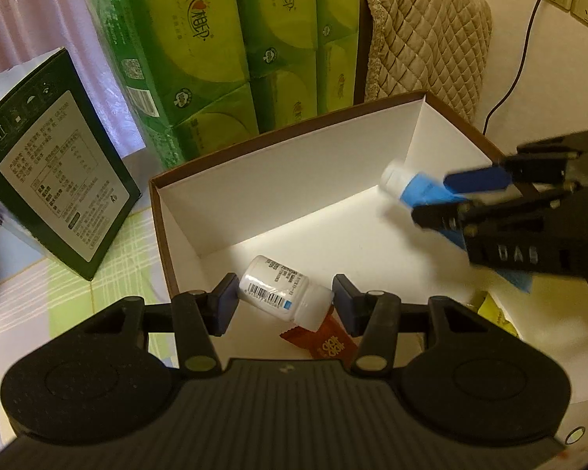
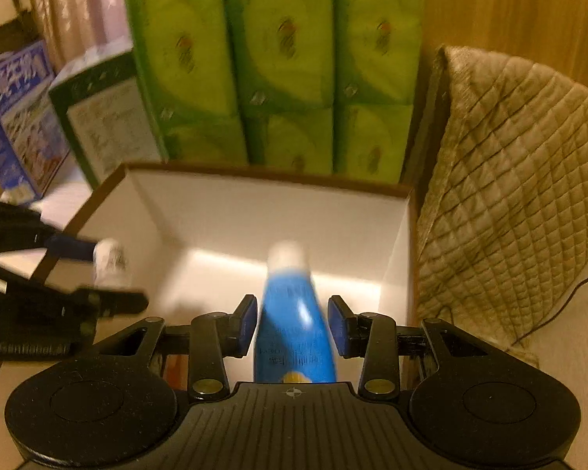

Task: Organize objects
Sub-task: 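Open both tools to drop the tube and pill bottle inside the box, then withdraw both tools from the box toward the towel and medicine box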

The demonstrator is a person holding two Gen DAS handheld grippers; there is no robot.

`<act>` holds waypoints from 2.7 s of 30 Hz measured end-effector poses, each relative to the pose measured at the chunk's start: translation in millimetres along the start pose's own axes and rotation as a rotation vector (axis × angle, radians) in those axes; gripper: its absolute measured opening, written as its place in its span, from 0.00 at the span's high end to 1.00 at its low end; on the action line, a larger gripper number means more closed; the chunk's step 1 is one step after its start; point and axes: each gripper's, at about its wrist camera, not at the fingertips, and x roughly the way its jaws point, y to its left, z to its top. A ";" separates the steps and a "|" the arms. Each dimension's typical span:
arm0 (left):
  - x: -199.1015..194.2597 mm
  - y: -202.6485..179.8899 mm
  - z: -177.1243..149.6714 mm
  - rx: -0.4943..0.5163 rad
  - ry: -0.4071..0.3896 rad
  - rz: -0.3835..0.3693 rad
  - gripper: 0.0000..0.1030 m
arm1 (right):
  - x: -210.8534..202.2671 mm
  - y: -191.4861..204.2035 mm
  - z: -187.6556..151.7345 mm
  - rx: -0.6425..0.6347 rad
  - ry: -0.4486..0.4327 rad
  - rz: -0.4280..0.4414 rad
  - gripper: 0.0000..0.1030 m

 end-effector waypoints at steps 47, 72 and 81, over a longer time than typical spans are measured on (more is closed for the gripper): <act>-66.6 -11.2 -21.6 -0.024 -0.099 -0.028 0.13 | -97.0 0.3 -38.8 0.135 -0.116 0.059 0.32; -173.5 -23.6 -85.3 -0.130 -0.130 -0.036 0.09 | -198.0 54.8 -100.6 0.243 -0.169 0.063 0.22; -201.9 -22.9 -119.0 -0.141 -0.137 -0.033 0.09 | -219.3 81.6 -120.0 0.238 -0.163 0.066 0.22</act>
